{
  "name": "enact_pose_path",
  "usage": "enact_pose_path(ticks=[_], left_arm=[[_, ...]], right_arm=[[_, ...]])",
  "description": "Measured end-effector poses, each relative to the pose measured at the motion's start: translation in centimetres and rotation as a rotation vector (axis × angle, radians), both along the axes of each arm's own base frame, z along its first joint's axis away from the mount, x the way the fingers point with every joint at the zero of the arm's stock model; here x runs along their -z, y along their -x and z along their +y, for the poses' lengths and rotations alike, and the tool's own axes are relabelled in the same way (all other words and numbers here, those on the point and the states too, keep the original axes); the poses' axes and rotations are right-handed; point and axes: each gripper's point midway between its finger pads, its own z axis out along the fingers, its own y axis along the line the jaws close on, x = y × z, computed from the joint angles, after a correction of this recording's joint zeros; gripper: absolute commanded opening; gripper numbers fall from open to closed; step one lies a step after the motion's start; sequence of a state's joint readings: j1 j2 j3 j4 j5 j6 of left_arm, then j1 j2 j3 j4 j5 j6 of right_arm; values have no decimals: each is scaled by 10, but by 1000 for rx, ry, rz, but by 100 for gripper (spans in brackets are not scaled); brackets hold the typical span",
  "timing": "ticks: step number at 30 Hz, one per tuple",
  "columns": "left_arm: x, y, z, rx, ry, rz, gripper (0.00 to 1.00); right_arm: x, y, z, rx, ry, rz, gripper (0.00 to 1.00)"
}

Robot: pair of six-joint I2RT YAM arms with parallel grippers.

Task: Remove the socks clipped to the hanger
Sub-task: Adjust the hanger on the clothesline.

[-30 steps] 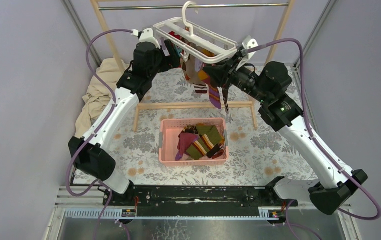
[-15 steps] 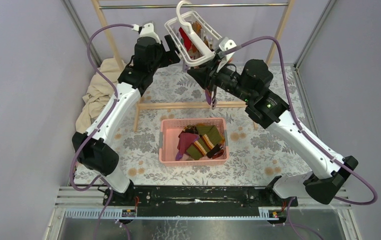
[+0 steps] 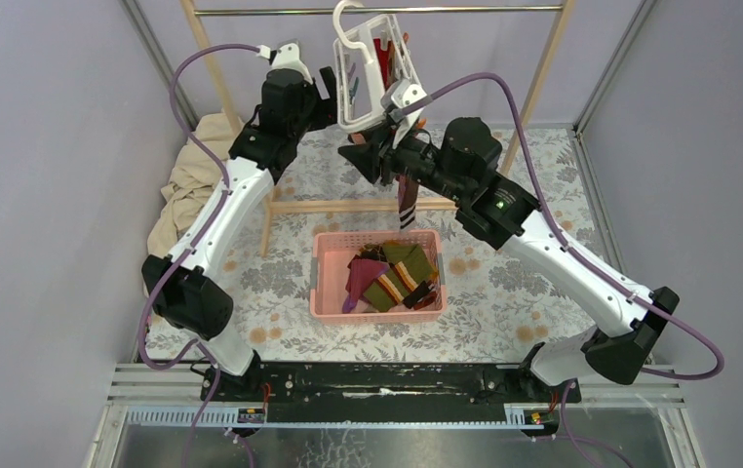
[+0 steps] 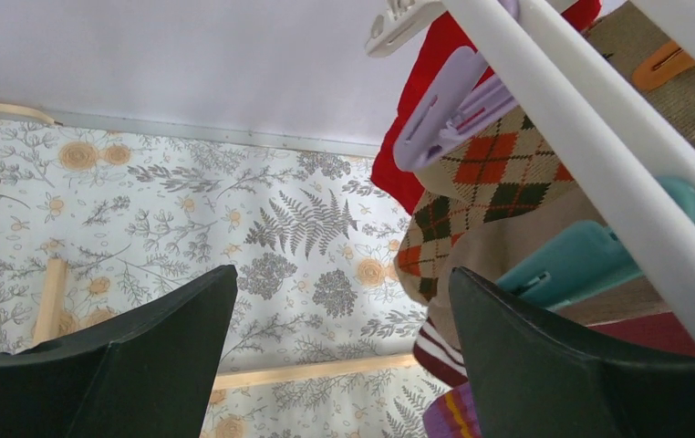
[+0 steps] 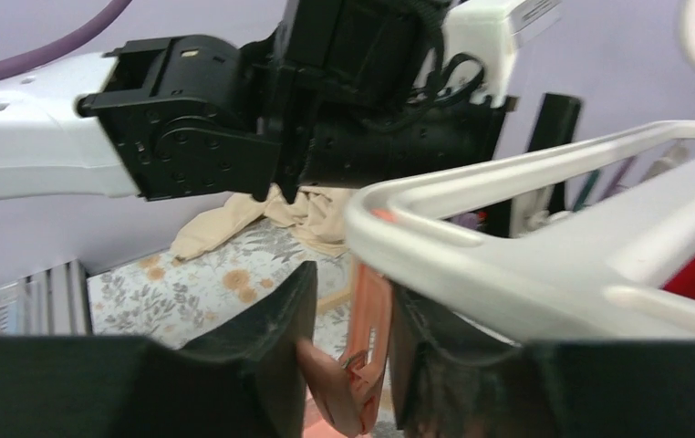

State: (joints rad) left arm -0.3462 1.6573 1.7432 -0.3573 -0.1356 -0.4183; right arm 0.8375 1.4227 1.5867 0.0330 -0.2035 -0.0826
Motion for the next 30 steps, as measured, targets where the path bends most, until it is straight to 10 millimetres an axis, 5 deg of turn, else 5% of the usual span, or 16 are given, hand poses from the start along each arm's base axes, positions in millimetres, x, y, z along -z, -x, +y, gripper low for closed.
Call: enact_pose_path(ticks=[9,16,30], left_arm=[[-5,-4,-3,13,-6,-12,94],[1,-10,-8,29,-12,-2,94],[-8,-15,-10,33,-19,-19,94]], right_arm=[[45,23,17,-97,95,83,65],[87,40,-2,-98,160,170,71],[62,90,-87,10,8,146,76]])
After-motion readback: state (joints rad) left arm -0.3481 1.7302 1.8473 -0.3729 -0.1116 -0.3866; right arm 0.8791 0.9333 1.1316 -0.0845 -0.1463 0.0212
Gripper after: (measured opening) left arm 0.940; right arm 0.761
